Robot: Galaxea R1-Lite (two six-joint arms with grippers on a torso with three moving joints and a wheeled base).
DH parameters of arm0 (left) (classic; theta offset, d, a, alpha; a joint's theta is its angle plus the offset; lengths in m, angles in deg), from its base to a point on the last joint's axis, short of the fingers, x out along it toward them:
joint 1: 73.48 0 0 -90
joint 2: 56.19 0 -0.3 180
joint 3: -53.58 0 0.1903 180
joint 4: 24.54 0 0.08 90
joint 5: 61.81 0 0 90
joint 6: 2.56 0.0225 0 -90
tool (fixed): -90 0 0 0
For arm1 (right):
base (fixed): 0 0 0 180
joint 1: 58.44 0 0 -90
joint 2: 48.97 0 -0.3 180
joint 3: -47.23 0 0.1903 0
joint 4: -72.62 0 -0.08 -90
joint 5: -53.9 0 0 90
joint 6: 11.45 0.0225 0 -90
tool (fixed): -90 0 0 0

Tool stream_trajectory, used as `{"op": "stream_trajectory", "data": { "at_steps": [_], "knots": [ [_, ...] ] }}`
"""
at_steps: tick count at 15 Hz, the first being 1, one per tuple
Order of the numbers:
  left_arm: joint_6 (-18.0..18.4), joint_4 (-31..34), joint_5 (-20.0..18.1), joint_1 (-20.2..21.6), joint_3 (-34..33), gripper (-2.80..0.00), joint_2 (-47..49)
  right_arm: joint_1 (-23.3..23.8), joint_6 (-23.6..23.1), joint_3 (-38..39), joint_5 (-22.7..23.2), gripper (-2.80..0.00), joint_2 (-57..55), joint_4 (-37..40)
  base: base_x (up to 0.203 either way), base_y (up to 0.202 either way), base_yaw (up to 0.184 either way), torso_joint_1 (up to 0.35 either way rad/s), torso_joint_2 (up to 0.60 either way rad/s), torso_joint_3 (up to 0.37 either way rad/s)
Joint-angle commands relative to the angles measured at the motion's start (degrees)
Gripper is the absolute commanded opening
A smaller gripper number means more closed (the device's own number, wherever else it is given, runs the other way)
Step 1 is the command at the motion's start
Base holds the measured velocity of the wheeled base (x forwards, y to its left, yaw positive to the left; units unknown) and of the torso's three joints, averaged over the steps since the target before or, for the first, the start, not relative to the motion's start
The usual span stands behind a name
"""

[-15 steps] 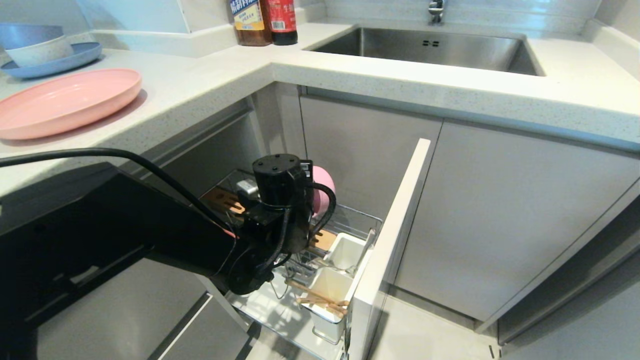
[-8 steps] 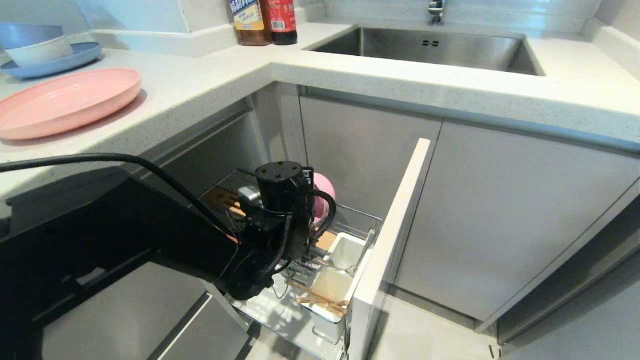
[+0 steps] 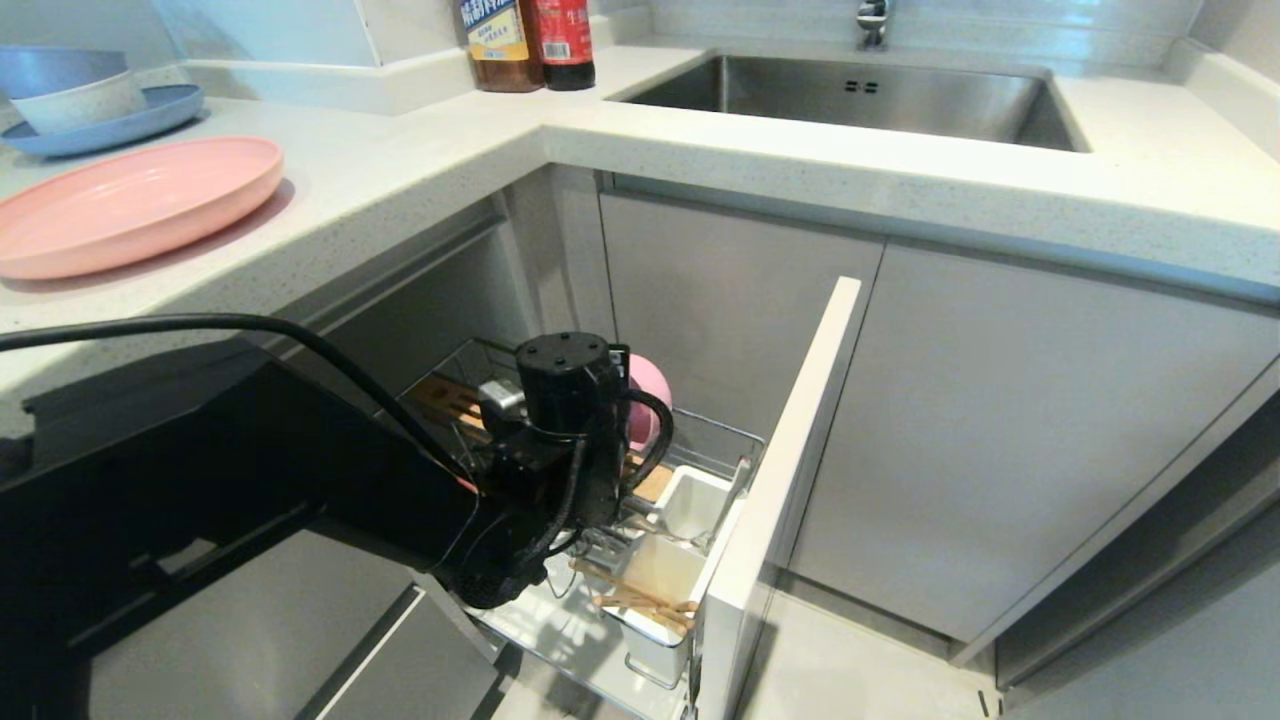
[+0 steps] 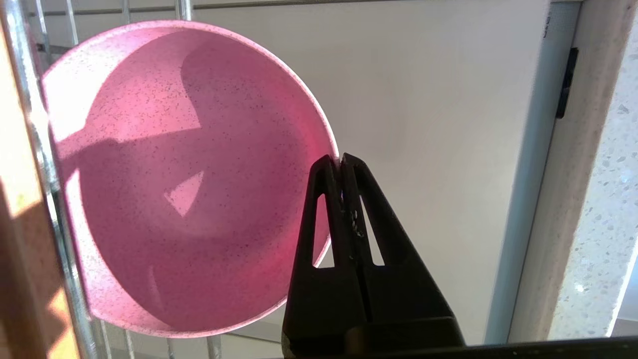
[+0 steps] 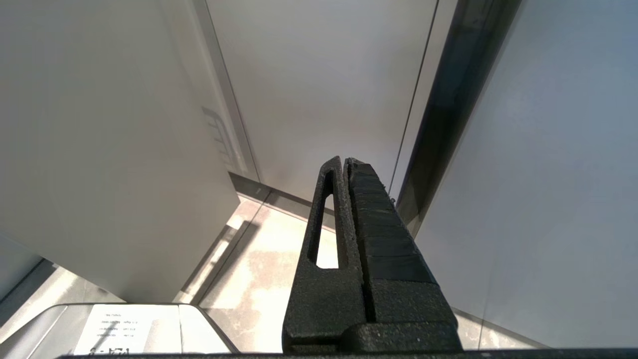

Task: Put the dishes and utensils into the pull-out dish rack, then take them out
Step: Pick up the bowl and place it in the cupboard, then pick up the plate and place it in the cupboard

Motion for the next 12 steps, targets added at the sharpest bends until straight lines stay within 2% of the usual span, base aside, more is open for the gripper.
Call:
{"op": "stream_trajectory", "data": {
  "at_steps": [1,3,4,12],
  "knots": [
    [-0.5,-0.3,0.2,0.0,-0.4,-2.80,0.0,0.0,0.0,0.1,0.0,-2.80,0.0,0.0,0.000,0.000,0.000,0.000,0.00,0.000],
    [-0.5,-0.3,0.2,-0.2,-0.8,-2.80,-0.2,0.0,0.0,0.1,0.0,-2.80,0.0,0.0,0.000,0.000,0.000,0.000,0.00,0.000],
    [-0.5,-0.2,0.1,-0.3,-1.0,0.00,-0.3,0.0,0.0,0.1,0.0,-2.80,0.0,0.0,0.000,0.000,0.000,0.000,0.00,0.000],
    [-0.2,-0.2,0.3,-2.3,-2.8,0.00,-3.6,0.0,0.0,0.1,0.0,-2.80,0.0,0.0,0.000,0.000,0.000,0.000,0.00,0.000]
  ]
}}
